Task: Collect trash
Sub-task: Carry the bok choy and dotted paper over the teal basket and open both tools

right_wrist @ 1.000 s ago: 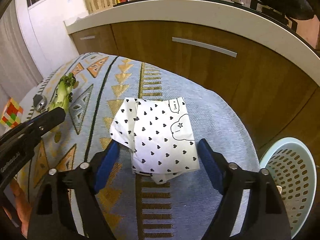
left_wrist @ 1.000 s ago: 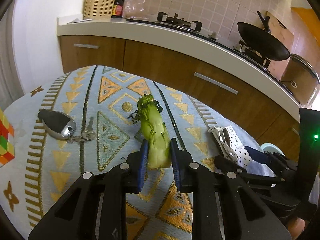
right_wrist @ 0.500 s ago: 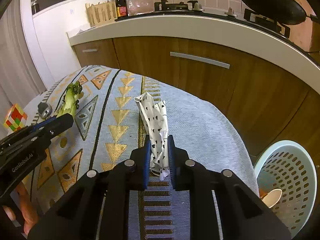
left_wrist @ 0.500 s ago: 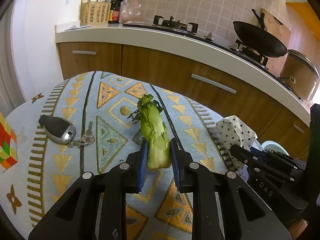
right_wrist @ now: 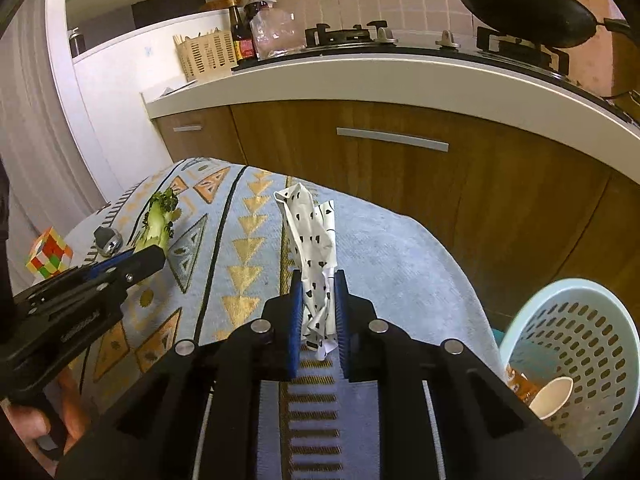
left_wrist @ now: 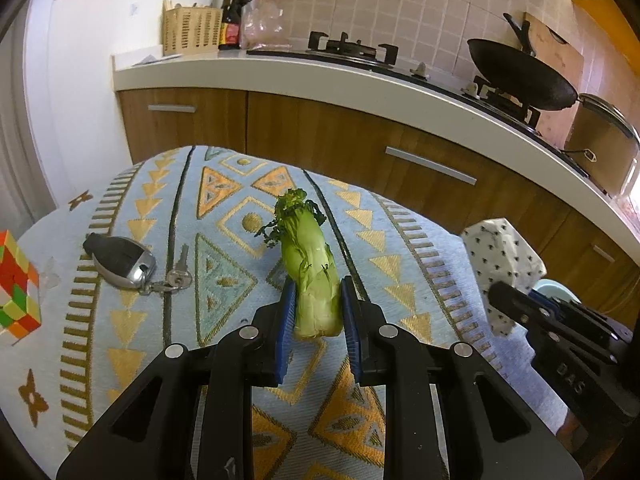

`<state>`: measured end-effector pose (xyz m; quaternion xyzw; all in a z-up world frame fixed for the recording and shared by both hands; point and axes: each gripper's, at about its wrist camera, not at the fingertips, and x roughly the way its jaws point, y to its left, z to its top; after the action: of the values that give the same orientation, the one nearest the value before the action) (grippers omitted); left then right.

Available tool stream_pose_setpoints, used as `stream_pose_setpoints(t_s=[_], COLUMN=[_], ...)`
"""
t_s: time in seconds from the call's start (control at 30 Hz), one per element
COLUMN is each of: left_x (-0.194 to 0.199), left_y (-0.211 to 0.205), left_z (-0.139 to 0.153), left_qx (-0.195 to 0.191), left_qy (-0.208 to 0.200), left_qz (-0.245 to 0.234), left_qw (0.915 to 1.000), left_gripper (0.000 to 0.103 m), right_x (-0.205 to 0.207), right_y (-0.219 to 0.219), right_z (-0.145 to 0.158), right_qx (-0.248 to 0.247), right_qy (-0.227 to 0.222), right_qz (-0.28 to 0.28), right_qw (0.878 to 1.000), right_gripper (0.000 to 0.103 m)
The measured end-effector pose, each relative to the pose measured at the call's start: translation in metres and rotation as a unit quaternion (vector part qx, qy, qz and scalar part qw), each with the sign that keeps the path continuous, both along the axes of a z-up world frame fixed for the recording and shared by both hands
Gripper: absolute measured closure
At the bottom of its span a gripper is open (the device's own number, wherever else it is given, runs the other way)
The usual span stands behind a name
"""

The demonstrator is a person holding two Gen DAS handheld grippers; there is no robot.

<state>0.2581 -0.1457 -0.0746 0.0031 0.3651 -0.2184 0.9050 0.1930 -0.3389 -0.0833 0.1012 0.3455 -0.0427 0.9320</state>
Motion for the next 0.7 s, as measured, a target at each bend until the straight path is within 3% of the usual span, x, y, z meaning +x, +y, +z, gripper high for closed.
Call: stream_pose_setpoints(t_s=[0.1,0.27,0.7], left_x=[-0.005,-0.034,-0.127], left_y=[-0.001,-0.018,-0.102], left_z=[0.004,0.022,0.079], left_qx=[-0.032,-0.047,-0.04], left_qy=[0.024,0.018,-0.056], left_qz=[-0.014,-0.051,-0.159], left_qw=[0.9991,0.9975,0.9849], left_gripper=[0.082,0.082,0.082], right_x=[-0.02,-0.054,-0.151], right_y=[-0.003,-0.014,-0.098], right_z=[0.011,0.036,0.083], right_qx=[-0.011,-0.023,-0.007], right_qy=[-0.01,-0.027,-0.057], right_qz=[-0.005,-0.019,-0.131], right_qw=[1.0,0.999,0.99], right_gripper=[0.09,0.09,0.09])
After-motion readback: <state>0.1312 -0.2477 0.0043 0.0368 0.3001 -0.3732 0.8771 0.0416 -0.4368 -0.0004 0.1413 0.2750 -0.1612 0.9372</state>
